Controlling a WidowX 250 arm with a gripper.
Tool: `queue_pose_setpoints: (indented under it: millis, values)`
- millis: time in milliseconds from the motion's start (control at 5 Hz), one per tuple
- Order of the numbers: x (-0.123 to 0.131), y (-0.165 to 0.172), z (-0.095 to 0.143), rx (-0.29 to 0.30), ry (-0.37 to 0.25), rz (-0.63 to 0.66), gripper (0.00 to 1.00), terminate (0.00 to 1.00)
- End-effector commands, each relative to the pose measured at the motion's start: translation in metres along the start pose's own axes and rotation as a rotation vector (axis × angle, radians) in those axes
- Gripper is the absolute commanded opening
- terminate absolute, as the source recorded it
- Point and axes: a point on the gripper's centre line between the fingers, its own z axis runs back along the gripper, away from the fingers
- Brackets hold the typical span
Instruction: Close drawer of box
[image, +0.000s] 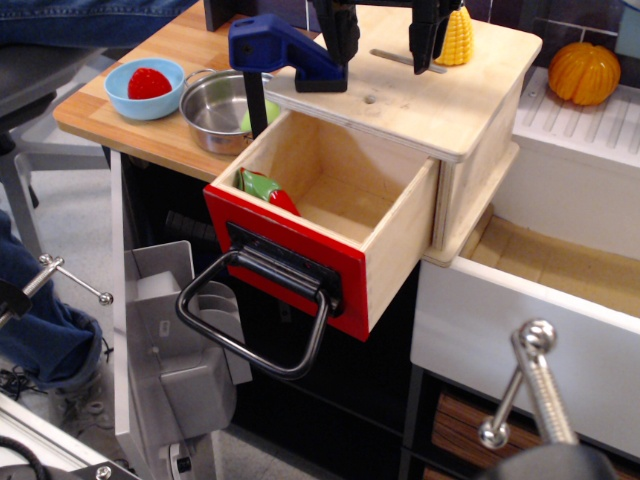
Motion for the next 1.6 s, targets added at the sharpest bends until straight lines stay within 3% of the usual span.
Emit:
queue_pose_setpoints:
  millis: [0, 400, 600, 1000, 1400]
  values:
    - [0.000, 0.000, 0.000, 0.000, 0.000, 0.000, 1.00, 0.00]
    - [-0.075, -0.007, 0.022, -0.043, 0.066, -0.099, 1.00, 0.00]
    - [-0.083, 0.003, 0.035, -0.013, 0.098, -0.102, 1.00, 0.00]
    - [-0.143, 0.034, 0.006, 0.040, 0.053, -0.172, 1.00, 0.00]
    - [-0.146, 0.061, -0.034, 0.093, 0.026, -0.167, 1.00, 0.00]
